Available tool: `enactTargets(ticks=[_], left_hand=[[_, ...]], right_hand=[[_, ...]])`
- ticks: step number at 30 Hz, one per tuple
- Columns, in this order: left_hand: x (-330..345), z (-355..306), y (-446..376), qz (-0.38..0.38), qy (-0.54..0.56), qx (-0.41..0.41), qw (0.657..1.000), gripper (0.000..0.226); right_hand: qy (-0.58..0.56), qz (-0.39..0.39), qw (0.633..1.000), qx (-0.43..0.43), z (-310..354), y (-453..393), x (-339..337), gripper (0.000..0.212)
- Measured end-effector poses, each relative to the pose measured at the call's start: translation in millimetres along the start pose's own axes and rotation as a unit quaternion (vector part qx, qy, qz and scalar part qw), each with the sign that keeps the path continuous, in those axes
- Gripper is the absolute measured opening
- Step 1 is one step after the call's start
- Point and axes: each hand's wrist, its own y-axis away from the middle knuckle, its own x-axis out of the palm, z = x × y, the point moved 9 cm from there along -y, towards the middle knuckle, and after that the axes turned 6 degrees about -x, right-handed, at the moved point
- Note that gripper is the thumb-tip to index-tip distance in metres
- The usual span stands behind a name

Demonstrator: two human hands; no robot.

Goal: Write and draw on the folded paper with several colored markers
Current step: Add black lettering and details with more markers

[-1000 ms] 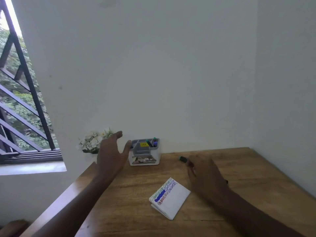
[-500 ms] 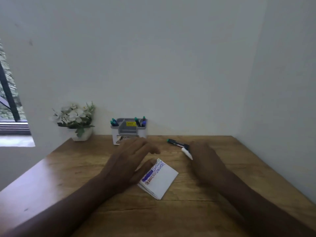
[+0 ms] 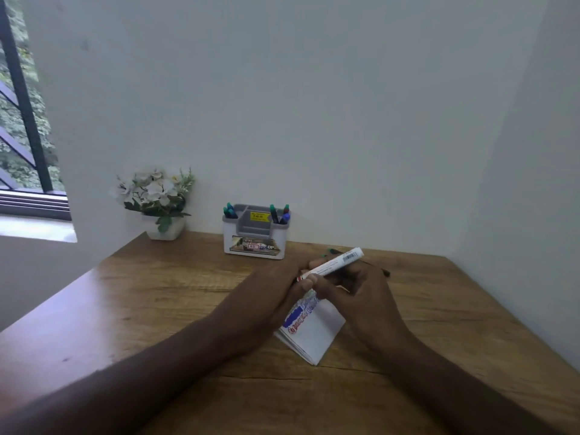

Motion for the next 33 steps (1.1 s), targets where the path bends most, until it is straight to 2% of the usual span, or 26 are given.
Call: enactTargets(ticks=[4,8,13,15,18,33], left_hand=[[7.1,0.8,-2.1,0.041,0.018,-0.009,0.999,0.036],[8.3,1.1,3.7,0.06,0.04,-0.006,0.997,0.044],[-1.8,-5.5,7.7,0.033,-0.015,0.008,0.999,0.057],[-4.8,-8.1,6.0,0.013,-0.023,0.021,0.999,0.055],[-7.8,-10.9,5.5,-0.015,-0.023,0.042,0.999,0.04],[-14.9,-6.0,2.9,-0.042,0.039,0.037,0.998,0.055]], right_hand=[[-0.023,0.004,0.999,-0.024,6.5,1.2,-2.0,0.04],[-0.007,0.008,0.999,-0.05,16.6,5.6,3.2,0.024],[-0.055,0.013,0.997,-0.054,25.3,11.0,9.3,0.011],[-0.076,0.017,0.996,-0.052,28.0,12.4,10.9,0.013],[-0.102,0.011,0.993,-0.056,32.2,12.8,9.4,0.023],[-0.1,0.013,0.994,-0.038,25.3,12.8,8.7,0.032]])
